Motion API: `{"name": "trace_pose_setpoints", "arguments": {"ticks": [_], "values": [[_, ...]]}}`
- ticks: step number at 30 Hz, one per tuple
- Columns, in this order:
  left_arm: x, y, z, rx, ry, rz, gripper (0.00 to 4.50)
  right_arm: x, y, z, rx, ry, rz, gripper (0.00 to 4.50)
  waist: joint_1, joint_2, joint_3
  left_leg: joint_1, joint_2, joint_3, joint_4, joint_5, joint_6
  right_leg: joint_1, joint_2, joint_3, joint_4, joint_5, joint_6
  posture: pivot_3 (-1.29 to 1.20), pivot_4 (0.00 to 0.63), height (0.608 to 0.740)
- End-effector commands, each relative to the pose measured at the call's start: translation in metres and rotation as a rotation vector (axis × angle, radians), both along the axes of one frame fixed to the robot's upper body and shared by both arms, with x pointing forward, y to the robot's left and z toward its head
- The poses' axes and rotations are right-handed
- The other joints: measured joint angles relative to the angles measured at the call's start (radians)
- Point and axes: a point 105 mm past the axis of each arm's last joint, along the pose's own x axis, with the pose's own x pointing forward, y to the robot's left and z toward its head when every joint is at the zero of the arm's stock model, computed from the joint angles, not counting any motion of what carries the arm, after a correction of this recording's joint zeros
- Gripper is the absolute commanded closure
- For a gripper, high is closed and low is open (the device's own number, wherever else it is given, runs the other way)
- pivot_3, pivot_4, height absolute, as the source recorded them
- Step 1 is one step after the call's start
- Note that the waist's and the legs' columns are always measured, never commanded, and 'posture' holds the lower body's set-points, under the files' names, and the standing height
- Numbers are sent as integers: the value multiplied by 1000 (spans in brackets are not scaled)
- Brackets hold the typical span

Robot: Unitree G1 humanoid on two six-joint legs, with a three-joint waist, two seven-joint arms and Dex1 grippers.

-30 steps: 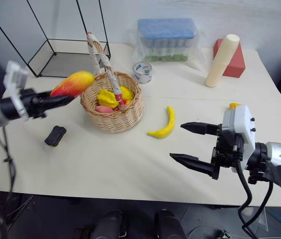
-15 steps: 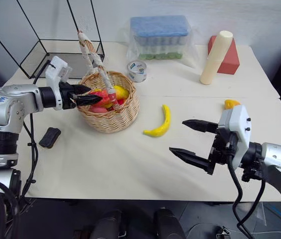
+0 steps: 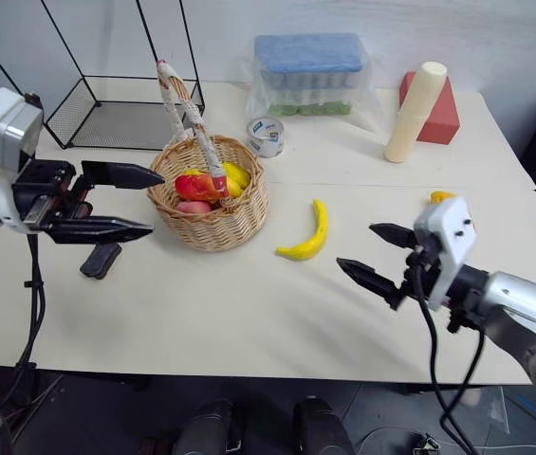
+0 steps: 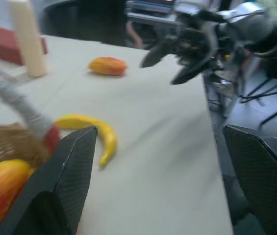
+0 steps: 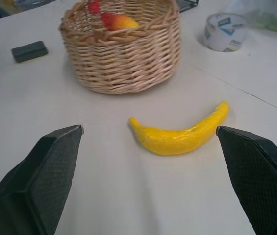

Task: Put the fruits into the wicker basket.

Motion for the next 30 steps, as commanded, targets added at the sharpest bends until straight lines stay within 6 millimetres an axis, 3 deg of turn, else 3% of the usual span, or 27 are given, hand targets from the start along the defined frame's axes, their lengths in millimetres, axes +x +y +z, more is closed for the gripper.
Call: {"name": "trace_pose_setpoints", "arguments": {"ticks": [1,5,9,23,24,30], "values": [[-3,-3,1,56,-72,-23,247,25,7,-9,22,72,-104,0,-2,0,0,0,0,0,0,0,0,0,0,0,0,0,0,0,150,740],[3,-4,-4,79,-103,-10,247,57,26,-12,99,154,-186,0,-13,0,0,-1,0,0,0,0,0,-3,0,0,2,0,0,0,150,740],[4,-5,-4,78,-119,-6,247,77,40,-12,151,223,-232,0,-23,1,1,-2,0,0,-1,0,0,-6,0,0,5,0,-1,0,150,740],[9,-2,-1,43,-154,53,247,106,67,-71,-40,406,-262,0,-31,1,1,-3,-1,1,-1,0,0,-7,0,0,6,-1,-1,0,150,740],[9,-2,-1,42,-154,54,184,108,67,-73,-49,400,-258,437,-31,1,1,-3,0,0,-1,0,0,-7,0,0,7,-1,-1,0,150,740],[13,4,1,30,-161,102,184,113,64,-68,-73,344,-259,2070,-28,1,1,-3,-1,0,0,0,0,-7,-1,0,7,-1,-1,0,150,740]]}}
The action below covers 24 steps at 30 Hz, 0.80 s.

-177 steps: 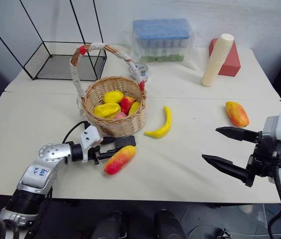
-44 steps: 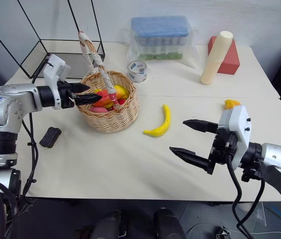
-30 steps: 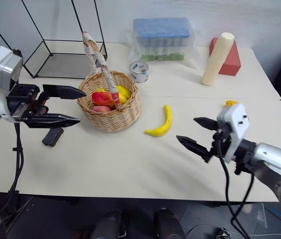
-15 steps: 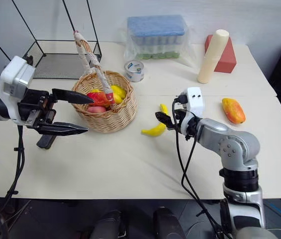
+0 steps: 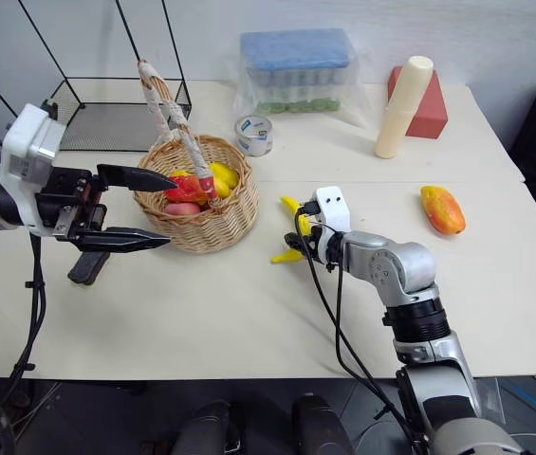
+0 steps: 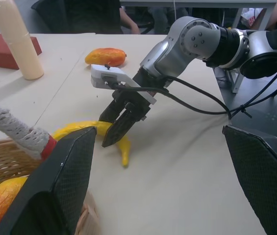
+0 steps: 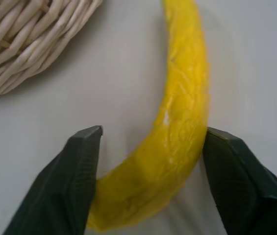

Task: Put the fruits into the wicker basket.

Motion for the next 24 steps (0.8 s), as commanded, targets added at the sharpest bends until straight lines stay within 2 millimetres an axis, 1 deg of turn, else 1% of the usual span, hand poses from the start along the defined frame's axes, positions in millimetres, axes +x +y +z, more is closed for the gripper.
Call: {"name": "trace_pose_setpoints", "arguments": {"ticks": [1,5,6,10,11,12,13,16,18,19,24], "values": [[0,9,12,-27,-59,46,184,5,-12,1,-45,-26,-31,2334,4,0,0,0,0,0,0,0,0,0,0,0,0,0,0,0,150,740],[7,26,17,-75,-54,139,184,8,-21,12,-73,-79,-30,3670,3,0,0,0,0,0,0,0,0,0,0,0,0,0,0,0,150,740],[8,31,18,-84,-52,163,184,9,-22,17,-74,-97,-21,3752,3,0,0,0,0,0,0,0,0,0,0,0,0,0,0,0,150,740],[9,43,21,-114,-50,214,184,15,-18,38,-79,-165,14,3752,-12,0,0,-1,0,0,0,0,0,-1,0,0,0,0,0,0,150,740],[8,46,22,-121,-49,223,184,19,-15,48,-83,-193,20,3752,-14,0,0,-1,0,0,0,0,0,-2,0,0,1,0,0,0,150,740],[7,48,23,-129,-48,232,184,24,-12,62,-81,-233,29,3752,-20,0,0,-1,0,0,0,0,0,-2,0,0,1,0,0,0,150,740],[6,50,23,-133,-48,240,184,30,-5,80,-76,-284,50,3752,-25,0,0,-1,0,0,0,0,0,-3,0,0,1,0,0,0,150,740],[4,53,21,-130,-49,257,184,41,14,119,-54,-380,100,3752,-30,1,1,-2,0,2,-1,0,-1,-6,0,0,4,0,0,0,150,740],[2,54,20,-129,-53,263,184,45,37,145,-48,-448,165,3752,-36,1,1,-2,0,2,-1,1,-1,-9,0,0,6,0,0,0,150,740],[2,55,21,-134,-57,273,184,45,52,156,-46,-476,213,3752,-40,1,1,-3,0,2,-2,1,-1,-10,0,0,7,0,0,0,150,740],[1,59,20,-143,-68,306,184,40,105,175,-43,-540,376,3752,-52,1,1,-3,1,2,-2,1,-2,-11,0,-1,8,0,-1,0,150,740]]}}
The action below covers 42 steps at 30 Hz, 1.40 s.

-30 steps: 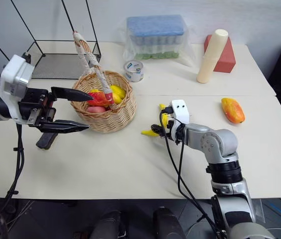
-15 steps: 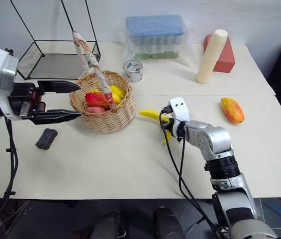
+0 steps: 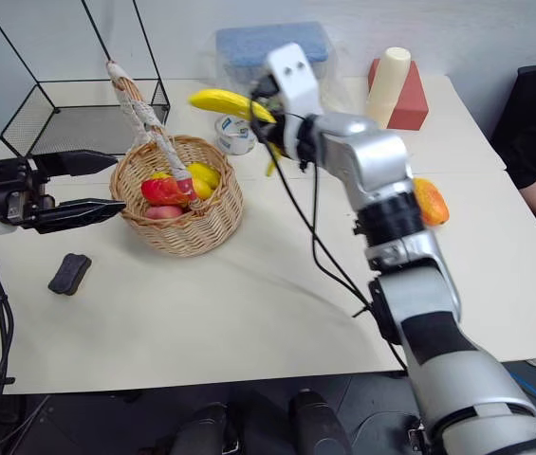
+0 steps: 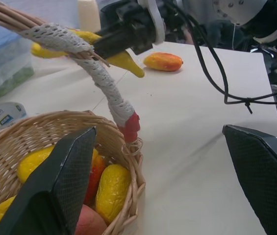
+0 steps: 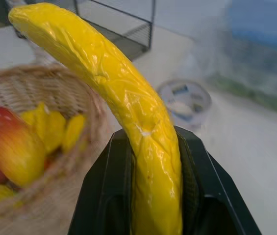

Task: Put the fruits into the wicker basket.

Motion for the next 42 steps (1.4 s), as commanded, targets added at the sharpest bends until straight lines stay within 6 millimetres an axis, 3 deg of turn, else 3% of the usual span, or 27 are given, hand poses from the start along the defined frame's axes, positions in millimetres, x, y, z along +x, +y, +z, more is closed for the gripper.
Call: {"name": "trace_pose_setpoints", "arguments": {"ticks": [1,4,8,17,19,25,30,34,37,39,42], "values": [[-9,2,11,5,-61,13,184,-7,34,15,-8,-64,118,3752,-1,0,0,0,0,0,0,0,0,0,0,0,0,0,0,0,150,740],[-12,1,12,-3,-68,17,184,-12,58,14,-28,-86,185,3752,-2,0,0,-2,0,0,0,0,0,0,-1,0,1,0,0,0,150,740],[-15,-1,12,-8,-74,22,184,-10,73,-1,-65,-86,208,3752,-4,0,0,-3,0,-1,1,0,0,0,-1,-1,1,0,0,0,150,740],[-13,-9,9,-23,-70,-6,184,-6,64,0,-31,-81,201,734,-5,0,0,-3,-1,-1,1,0,0,0,-1,-1,1,0,0,0,150,740],[-10,-15,8,-29,-68,-34,184,-4,48,9,-15,-101,174,23,-5,0,0,-3,-1,-1,1,0,0,0,-1,-1,2,0,0,0,150,740],[-4,-37,11,-53,-58,-143,184,-25,-28,24,61,-115,59,7,18,-1,0,-7,-1,-4,4,0,1,-1,-2,-2,1,0,0,0,150,740],[-9,-62,11,-33,-45,-273,184,-59,-113,0,18,-86,-171,7,35,-1,0,-11,-1,-5,5,0,1,-3,-1,-2,0,0,0,0,150,740],[-17,-77,18,-22,-53,-377,184,-102,-177,-24,19,7,-369,7,36,-1,0,-11,-1,-5,5,0,0,-3,-1,-2,0,0,0,0,150,740],[-21,-83,20,-11,-57,-413,184,-123,-205,-37,9,55,-481,7,31,0,-1,-11,0,-4,4,0,0,-2,1,-1,0,0,0,0,150,740],[-23,-87,22,-12,-65,-431,184,-136,-235,-50,2,89,-603,7,32,0,-1,-9,0,-3,3,1,-2,-2,2,1,-2,0,0,0,150,740],[-23,-91,22,-17,-69,-441,184,-143,-262,-63,-13,120,-707,7,38,0,-1,-5,-1,-3,3,2,-2,1,2,1,-3,0,0,0,150,740]]}}
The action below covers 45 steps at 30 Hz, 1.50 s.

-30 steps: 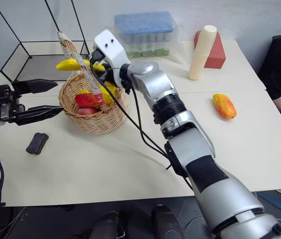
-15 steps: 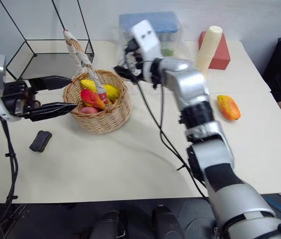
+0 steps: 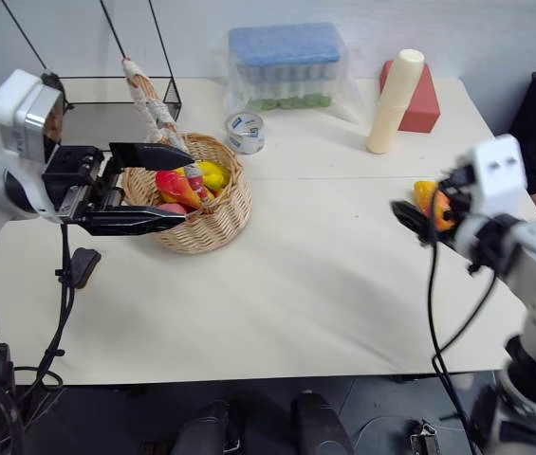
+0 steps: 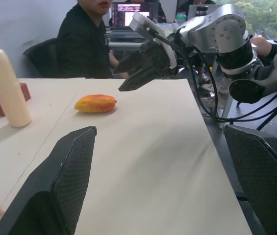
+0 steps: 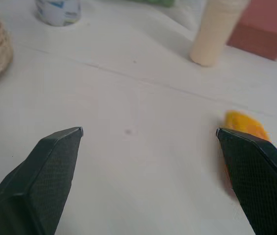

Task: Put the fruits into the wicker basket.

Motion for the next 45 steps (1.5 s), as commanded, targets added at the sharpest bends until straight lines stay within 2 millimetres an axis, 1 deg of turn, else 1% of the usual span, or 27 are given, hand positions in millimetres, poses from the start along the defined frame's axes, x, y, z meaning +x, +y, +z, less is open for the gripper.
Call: {"name": "trace_pose_setpoints", "arguments": {"ticks": [1,2,3,6,11,16,22,27,28,31,34,35,36,38,42,45], "values": [[-7,-6,7,-6,-38,-30,184,-8,-26,3,-29,-35,-103,7,-1,0,0,1,0,1,0,0,0,1,0,1,0,0,0,0,150,740],[-7,-7,7,-7,-38,-32,184,-8,-30,0,-30,-30,-114,7,-2,0,0,2,0,2,0,0,1,1,0,2,0,0,0,0,150,740],[-7,-9,6,-8,-39,-39,184,-5,-36,-7,-36,-5,-124,7,-2,0,0,3,0,2,0,1,1,2,0,2,0,0,0,0,150,740],[-9,-13,6,-10,-43,-51,184,12,-51,-25,-62,41,-160,7,-3,0,0,8,0,3,-1,1,1,7,1,2,-3,0,0,0,150,740],[-10,-15,8,-15,-51,-44,184,55,-67,-36,-110,41,-193,7,-6,1,0,10,0,3,-1,1,1,10,1,2,-4,0,0,0,150,740],[-10,-14,10,-12,-60,-28,184,97,-72,-43,-136,33,-188,7,-5,1,1,10,0,3,-1,1,1,10,1,2,-4,0,0,0,150,740],[-12,-10,11,-10,-64,1,184,125,-74,-56,-131,73,-209,7,-6,2,1,10,0,2,-1,0,1,10,1,2,-3,0,0,0,150,740],[-12,-9,12,-11,-70,20,184,133,-75,-70,-98,145,-202,7,-6,2,1,10,0,2,-1,0,1,10,1,2,-3,0,0,0,150,740],[-12,-9,12,-10,-71,22,184,133,-74,-72,-93,153,-196,181,-6,2,1,10,0,2,-1,0,1,10,1,2,-3,0,0,0,150,740],[-10,-7,14,-13,-76,35,184,136,-76,-67,-84,128,-199,846,-6,2,1,10,0,2,0,0,1,10,1,1,-3,0,0,0,150,740],[-10,-6,14,-15,-76,42,184,137,-74,-62,-86,108,-173,1755,-6,2,1,10,0,2,0,0,1,10,1,1,-3,0,0,0,150,740],[-9,-6,13,-16,-73,49,184,137,-72,-59,-88,92,-156,2031,-6,2,1,10,0,2,0,0,1,10,1,1,-3,0,0,0,150,740],[-7,-4,13,-18,-68,61,184,138,-67,-53,-88,65,-127,2072,-7,2,1,10,0,2,0,0,1,10,1,1,-3,0,0,0,150,740],[-3,3,9,-15,-57,106,184,138,-52,-39,-83,2,-40,2072,-9,3,2,10,0,2,-1,0,1,10,1,1,-3,0,0,0,150,740],[5,29,7,-26,-27,226,184,126,5,-11,-27,-81,183,2072,-13,3,2,11,2,2,-1,0,1,10,2,1,-2,0,0,0,150,740],[7,51,7,-32,-8,318,184,113,65,9,23,-108,354,2072,-16,3,2,10,2,1,-1,0,1,9,2,1,-2,0,0,0,150,740]]}}
